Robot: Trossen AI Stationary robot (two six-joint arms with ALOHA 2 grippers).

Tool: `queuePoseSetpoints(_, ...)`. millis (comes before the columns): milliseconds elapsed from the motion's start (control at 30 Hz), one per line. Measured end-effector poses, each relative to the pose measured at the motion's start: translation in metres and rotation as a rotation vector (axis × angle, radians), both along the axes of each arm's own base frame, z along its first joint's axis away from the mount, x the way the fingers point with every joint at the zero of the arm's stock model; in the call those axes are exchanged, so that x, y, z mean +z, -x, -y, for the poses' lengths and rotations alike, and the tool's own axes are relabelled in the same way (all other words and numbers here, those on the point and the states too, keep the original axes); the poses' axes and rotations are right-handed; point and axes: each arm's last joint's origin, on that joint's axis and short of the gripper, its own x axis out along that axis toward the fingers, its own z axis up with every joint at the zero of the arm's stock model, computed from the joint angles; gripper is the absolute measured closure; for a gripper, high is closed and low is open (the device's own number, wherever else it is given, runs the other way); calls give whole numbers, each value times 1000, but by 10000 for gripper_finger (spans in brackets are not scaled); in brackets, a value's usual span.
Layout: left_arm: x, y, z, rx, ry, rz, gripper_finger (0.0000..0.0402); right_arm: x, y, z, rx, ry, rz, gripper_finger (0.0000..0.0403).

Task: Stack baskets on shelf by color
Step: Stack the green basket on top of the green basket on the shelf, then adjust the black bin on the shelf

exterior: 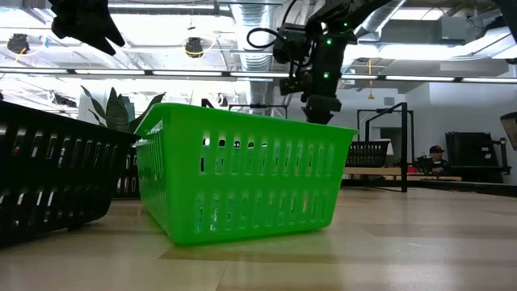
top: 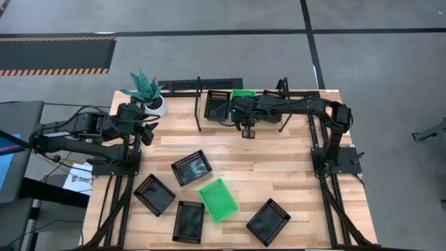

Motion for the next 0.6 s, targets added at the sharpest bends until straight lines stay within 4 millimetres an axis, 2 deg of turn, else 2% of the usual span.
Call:
queuePoseSetpoints(300, 0, 0, 0, -1, -2, -1, 166, 0, 0, 0, 23, 6, -9, 306)
queuePoseSetpoints(600, 0, 0, 0, -3, -4, -4, 166, 8, -2, 0, -1, 47, 32, 219)
